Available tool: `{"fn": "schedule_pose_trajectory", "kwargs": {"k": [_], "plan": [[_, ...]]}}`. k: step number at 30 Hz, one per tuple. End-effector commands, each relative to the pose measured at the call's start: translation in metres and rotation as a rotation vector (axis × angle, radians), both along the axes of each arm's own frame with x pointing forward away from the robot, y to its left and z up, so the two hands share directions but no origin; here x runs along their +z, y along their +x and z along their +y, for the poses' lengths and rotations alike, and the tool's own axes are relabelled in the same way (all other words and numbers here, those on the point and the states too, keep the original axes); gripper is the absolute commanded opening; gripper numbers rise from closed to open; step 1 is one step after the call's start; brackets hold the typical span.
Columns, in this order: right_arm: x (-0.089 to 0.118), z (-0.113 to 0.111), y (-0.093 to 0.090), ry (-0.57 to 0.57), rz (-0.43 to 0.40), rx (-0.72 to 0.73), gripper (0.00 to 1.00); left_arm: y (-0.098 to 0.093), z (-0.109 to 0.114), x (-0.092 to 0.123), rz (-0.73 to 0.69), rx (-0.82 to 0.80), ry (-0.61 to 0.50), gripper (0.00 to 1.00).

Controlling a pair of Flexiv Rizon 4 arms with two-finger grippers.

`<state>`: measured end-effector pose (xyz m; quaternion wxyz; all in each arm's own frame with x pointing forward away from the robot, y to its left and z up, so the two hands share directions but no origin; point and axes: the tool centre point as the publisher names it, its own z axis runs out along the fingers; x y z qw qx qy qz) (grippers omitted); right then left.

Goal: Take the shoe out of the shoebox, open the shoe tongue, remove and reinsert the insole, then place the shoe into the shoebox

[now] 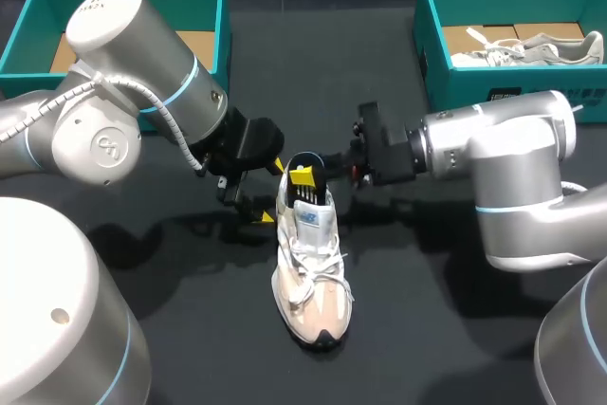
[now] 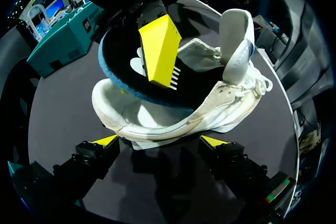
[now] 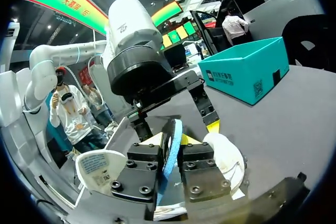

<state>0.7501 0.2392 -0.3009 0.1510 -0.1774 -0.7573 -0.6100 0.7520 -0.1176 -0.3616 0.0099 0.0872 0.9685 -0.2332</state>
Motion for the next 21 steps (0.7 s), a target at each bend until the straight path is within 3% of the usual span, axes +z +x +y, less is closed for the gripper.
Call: {"fn": "schedule_pose_trajectory", "kwargs": {"k": [1, 9, 14, 18, 21], "plan": [[-0.012, -0.007, 0.004, 0.023, 0.023, -0.011, 0.0, 0.0, -0.001, 0.0, -0.001, 0.0, 0.003, 1.0], [-0.034, 0.001, -0.014, 0.024, 0.11, 0.018, 0.0, 0.0, -0.001, 0.0, -0.001, 0.0, 0.003, 1.0], [-0.027, 0.002, -0.017, 0.013, 0.091, 0.014, 0.0, 0.0, -0.001, 0.0, -0.001, 0.0, 0.003, 1.0], [-0.012, 0.001, -0.016, 0.009, 0.036, 0.013, 0.35, 0.0, -0.001, 0.0, -0.001, 0.0, 0.003, 1.0], [-0.002, -0.002, -0.014, -0.004, -0.003, 0.012, 0.33, 0.0, -0.001, 0.0, -0.001, 0.0, 0.003, 1.0]]}}
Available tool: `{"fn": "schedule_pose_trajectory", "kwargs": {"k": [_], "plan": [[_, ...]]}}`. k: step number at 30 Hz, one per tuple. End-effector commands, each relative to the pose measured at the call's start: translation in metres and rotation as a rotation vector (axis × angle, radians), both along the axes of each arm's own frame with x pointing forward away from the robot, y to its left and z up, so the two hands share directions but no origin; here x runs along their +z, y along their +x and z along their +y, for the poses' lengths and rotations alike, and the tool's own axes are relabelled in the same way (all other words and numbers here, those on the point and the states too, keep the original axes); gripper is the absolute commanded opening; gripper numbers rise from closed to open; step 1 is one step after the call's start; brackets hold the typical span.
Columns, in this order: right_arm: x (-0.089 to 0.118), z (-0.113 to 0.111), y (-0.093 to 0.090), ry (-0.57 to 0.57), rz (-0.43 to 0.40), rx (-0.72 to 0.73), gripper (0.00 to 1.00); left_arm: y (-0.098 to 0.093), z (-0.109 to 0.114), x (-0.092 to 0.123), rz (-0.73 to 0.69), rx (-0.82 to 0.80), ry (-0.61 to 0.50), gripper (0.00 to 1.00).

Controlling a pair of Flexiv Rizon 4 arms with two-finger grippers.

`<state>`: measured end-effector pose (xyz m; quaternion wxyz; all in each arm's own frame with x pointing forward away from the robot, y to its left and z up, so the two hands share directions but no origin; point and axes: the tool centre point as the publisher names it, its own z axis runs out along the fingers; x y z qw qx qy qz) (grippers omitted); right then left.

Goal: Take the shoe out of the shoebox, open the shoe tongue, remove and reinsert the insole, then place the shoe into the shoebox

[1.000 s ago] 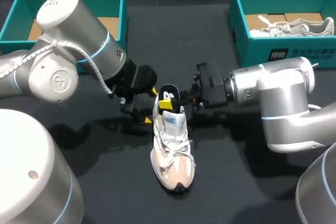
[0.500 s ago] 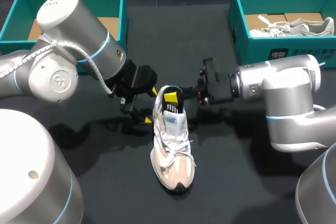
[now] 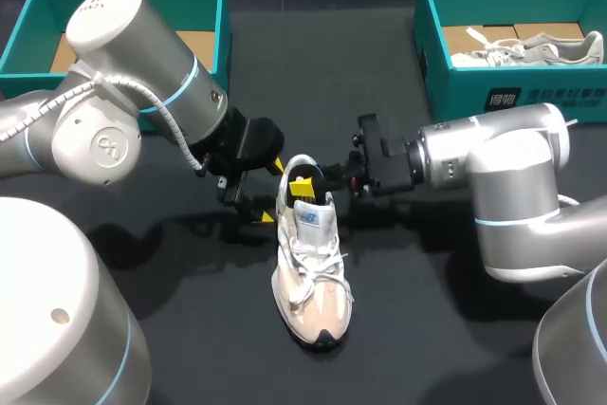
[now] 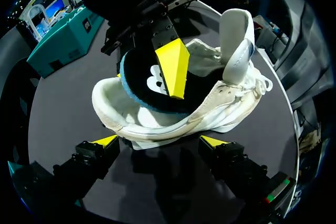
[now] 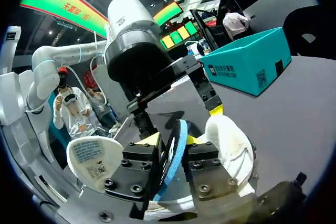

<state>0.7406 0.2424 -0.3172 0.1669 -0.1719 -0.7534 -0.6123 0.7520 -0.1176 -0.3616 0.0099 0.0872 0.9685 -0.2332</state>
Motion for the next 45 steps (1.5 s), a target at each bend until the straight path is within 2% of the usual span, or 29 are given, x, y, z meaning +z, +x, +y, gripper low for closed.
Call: {"fn": "schedule_pose_trajectory", "kwargs": {"k": [1, 10, 11, 12, 13, 17, 23, 28, 29, 31, 33, 36, 45], "plan": [[0.016, -0.006, -0.004, -0.027, -0.029, -0.017, 0.32, 0.0, -0.001, 0.0, -0.001, 0.0, 0.003, 1.0], [0.023, -0.014, 0.006, -0.046, -0.059, -0.04, 0.24, 0.0, -0.001, 0.0, -0.001, 0.0, 0.003, 1.0], [0.022, -0.015, 0.008, -0.044, -0.058, -0.04, 0.17, 0.0, -0.001, 0.0, -0.001, 0.0, 0.003, 1.0], [0.021, -0.014, 0.009, -0.04, -0.053, -0.038, 0.04, 0.0, -0.001, 0.0, -0.001, 0.0, 0.003, 1.0], [0.019, -0.014, 0.01, -0.036, -0.048, -0.034, 0.0, 0.0, -0.001, 0.0, -0.001, 0.0, 0.003, 1.0], [0.007, -0.01, 0.009, -0.033, -0.012, -0.016, 0.0, 0.0, -0.001, 0.0, -0.001, 0.0, 0.003, 1.0], [-0.01, -0.003, -0.005, -0.044, 0.058, 0.011, 0.0, 0.0, -0.001, 0.0, -0.001, 0.0, 0.003, 1.0], [-0.005, -0.003, -0.007, -0.055, 0.047, 0.003, 0.0, 0.0, -0.001, 0.0, -0.001, 0.0, 0.003, 1.0], [-0.002, -0.004, -0.007, -0.054, 0.036, 0.0, 0.02, 0.0, -0.001, 0.0, -0.001, 0.0, 0.003, 1.0], [0.004, -0.004, -0.005, -0.056, 0.014, 0.0, 0.27, 0.0, -0.001, 0.0, -0.001, 0.0, 0.003, 1.0], [0.008, -0.004, -0.003, -0.062, -0.004, 0.003, 0.43, 0.0, -0.001, 0.0, -0.001, 0.0, 0.003, 1.0], [0.013, -0.005, -0.001, -0.075, -0.026, 0.002, 0.48, 0.0, 0.001, 0.005, -0.014, -0.009, -0.002, 1.0], [0.03, -0.013, 0.002, -0.121, -0.079, -0.01, 0.49, 0.003, 0.01, 0.017, -0.039, -0.011, -0.008, 1.0]]}}
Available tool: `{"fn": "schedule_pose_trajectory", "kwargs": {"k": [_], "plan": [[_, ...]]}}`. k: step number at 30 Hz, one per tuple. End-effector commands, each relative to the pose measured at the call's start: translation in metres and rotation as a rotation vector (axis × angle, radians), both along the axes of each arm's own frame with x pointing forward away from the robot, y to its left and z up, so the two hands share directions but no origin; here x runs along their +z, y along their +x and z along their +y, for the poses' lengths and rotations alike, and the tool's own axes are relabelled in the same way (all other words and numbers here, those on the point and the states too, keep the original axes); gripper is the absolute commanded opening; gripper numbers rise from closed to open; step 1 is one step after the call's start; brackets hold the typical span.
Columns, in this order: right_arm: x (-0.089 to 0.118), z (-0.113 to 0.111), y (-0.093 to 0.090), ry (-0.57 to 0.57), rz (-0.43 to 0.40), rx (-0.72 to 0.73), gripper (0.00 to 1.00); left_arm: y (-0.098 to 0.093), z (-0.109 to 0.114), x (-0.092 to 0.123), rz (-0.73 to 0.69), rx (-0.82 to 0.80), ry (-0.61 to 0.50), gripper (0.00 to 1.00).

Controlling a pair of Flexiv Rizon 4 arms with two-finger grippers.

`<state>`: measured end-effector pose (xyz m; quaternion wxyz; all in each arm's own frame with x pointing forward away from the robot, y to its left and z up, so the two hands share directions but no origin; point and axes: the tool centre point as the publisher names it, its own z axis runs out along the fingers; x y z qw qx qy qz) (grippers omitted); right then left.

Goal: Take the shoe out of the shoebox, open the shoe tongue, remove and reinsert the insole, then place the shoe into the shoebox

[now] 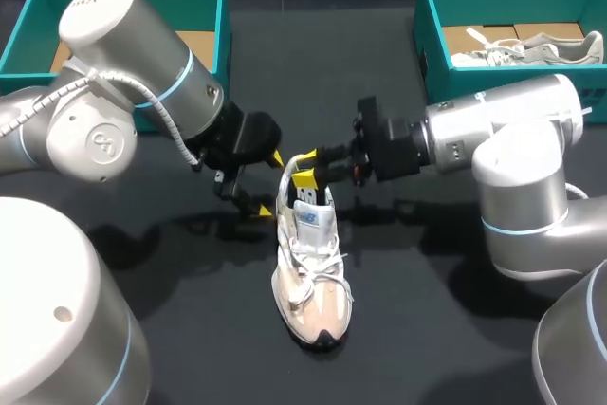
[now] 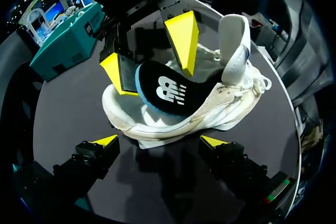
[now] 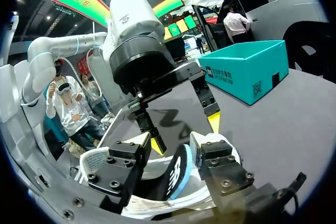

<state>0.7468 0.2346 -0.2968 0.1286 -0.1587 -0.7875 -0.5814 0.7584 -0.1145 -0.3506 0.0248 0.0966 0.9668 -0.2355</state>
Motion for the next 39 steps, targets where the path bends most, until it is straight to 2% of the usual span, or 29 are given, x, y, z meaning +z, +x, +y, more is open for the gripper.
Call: {"fn": "schedule_pose_trajectory", "kwargs": {"k": [1, 9, 15, 20, 30, 39], "plan": [[0.011, -0.006, -0.004, -0.028, -0.007, -0.006, 0.49, -0.003, 0.008, 0.007, -0.007, 0.001, -0.001, 1.0], [0.018, -0.024, 0.007, -0.084, -0.005, -0.01, 0.49, 0.002, 0.019, 0.023, -0.004, -0.023, -0.017, 1.0], [0.027, -0.038, 0.022, -0.134, 0.006, 0.0, 0.48, 0.01, 0.036, 0.038, -0.016, -0.042, -0.006, 1.0], [0.033, -0.053, 0.035, -0.221, 0.043, -0.019, 0.47, 0.016, 0.055, 0.056, -0.027, -0.073, 0.0, 1.0], [0.042, -0.073, 0.049, -0.424, 0.146, -0.065, 0.46, 0.033, 0.088, 0.086, -0.051, -0.183, 0.029, 1.0], [0.051, -0.082, 0.052, -0.637, 0.307, -0.038, 0.45, 0.042, 0.111, 0.104, -0.066, -0.221, 0.045, 1.0]]}}
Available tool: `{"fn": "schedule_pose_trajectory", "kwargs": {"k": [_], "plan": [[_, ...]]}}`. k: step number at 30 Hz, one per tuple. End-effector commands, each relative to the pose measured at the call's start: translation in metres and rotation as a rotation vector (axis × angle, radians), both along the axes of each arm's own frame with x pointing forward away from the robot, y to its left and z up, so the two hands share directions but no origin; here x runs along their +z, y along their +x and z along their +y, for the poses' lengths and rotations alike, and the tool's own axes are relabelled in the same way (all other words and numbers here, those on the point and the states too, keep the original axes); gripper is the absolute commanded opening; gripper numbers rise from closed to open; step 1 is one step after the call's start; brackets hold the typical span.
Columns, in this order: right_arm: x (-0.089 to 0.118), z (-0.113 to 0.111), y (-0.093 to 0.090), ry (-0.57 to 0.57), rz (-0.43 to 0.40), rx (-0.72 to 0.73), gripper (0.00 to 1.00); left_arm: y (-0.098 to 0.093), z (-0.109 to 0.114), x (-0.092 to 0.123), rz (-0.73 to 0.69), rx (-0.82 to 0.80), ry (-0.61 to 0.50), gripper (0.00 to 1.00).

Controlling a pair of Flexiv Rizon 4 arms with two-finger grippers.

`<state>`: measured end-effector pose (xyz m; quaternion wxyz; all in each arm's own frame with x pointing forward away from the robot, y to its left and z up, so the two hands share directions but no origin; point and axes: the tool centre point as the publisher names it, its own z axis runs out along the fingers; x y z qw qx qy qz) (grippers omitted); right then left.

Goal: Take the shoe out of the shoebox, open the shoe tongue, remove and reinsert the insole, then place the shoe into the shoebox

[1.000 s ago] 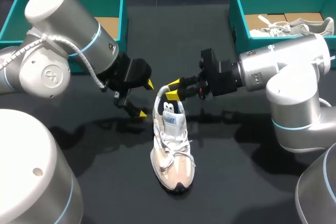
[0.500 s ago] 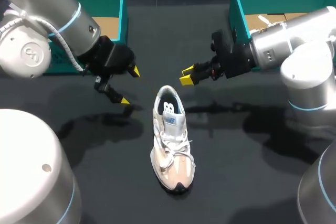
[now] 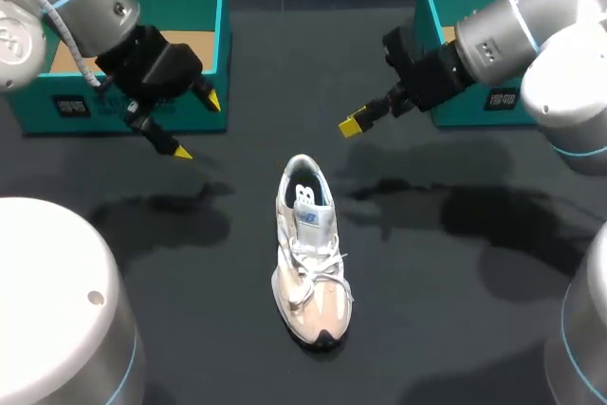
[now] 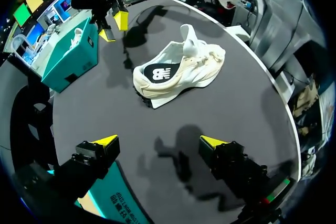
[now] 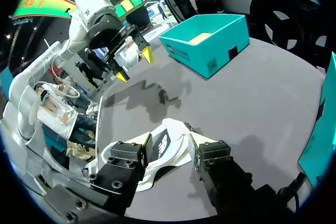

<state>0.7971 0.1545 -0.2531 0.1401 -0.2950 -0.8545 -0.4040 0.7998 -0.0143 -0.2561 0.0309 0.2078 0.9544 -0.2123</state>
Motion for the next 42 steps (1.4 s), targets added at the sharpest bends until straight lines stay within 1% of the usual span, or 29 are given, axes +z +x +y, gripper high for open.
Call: {"fn": "schedule_pose_trajectory", "kwargs": {"k": [1, 5, 7, 11, 14, 15, 16, 17, 18, 21, 24, 25, 26, 38, 39, 40, 42], "plan": [[0.009, -0.003, 0.002, -0.25, 0.144, 0.1, 0.45, 0.001, 0.013, 0.011, 0.005, -0.012, 0.003, 1.0], [0.015, -0.004, -0.001, -0.337, 0.215, 0.103, 0.45, 0.003, 0.019, 0.015, 0.009, -0.034, 0.01, 1.0], [0.017, -0.004, -0.004, -0.381, 0.236, 0.085, 0.45, 0.005, 0.025, 0.019, 0.021, -0.059, -0.001, 1.0], [0.019, -0.002, -0.013, -0.509, 0.245, -0.012, 0.42, 0.009, 0.036, 0.025, 0.025, -0.1, -0.008, 1.0], [0.02, 0.004, -0.021, -0.544, 0.253, -0.071, 0.39, 0.018, 0.042, 0.03, 0.022, -0.128, -0.011, 1.0], [0.02, 0.006, -0.023, -0.557, 0.254, -0.096, 0.35, 0.021, 0.044, 0.033, 0.021, -0.139, -0.01, 1.0], [0.02, 0.008, -0.026, -0.573, 0.257, -0.12, 0.26, 0.024, 0.046, 0.035, 0.019, -0.143, -0.008, 1.0], [0.02, 0.01, -0.028, -0.58, 0.265, -0.133, 0.15, 0.027, 0.047, 0.037, 0.014, -0.159, -0.004, 1.0], [0.02, 0.012, -0.031, -0.581, 0.269, -0.152, 0.0, 0.028, 0.049, 0.039, 0.013, -0.179, -0.003, 1.0], [0.022, 0.016, -0.04, -0.6, 0.264, -0.227, 0.0, 0.031, 0.051, 0.041, 0.011, -0.194, 0.001, 1.0], [0.022, 0.02, -0.05, -0.565, 0.259, -0.32, 0.0, 0.031, 0.051, 0.041, 0.011, -0.194, 0.001, 1.0], [0.022, 0.022, -0.053, -0.558, 0.235, -0.374, 0.0, 0.031, 0.051, 0.041, 0.011, -0.194, 0.001, 1.0], [0.023, 0.025, -0.056, -0.548, 0.185, -0.444, 0.0, 0.031, 0.051, 0.041, 0.011, -0.194, 0.001, 1.0], [0.023, 0.025, -0.056, -0.548, 0.185, -0.444, 0.0, 0.031, 0.051, 0.041, 0.011, -0.194, 0.001, 1.0], [0.014, 0.038, -0.054, -0.585, 0.198, -0.472, 0.0, 0.031, 0.051, 0.041, 0.011, -0.194, 0.001, 1.0], [0.006, 0.051, -0.053, -0.587, 0.201, -0.473, 0.0, 0.031, 0.051, 0.041, 0.011, -0.194, 0.001, 1.0], [-0.005, 0.071, -0.054, -0.643, 0.221, -0.524, 0.0, 0.032, 0.054, 0.043, 0.005, -0.196, 0.001, 1.0]]}}
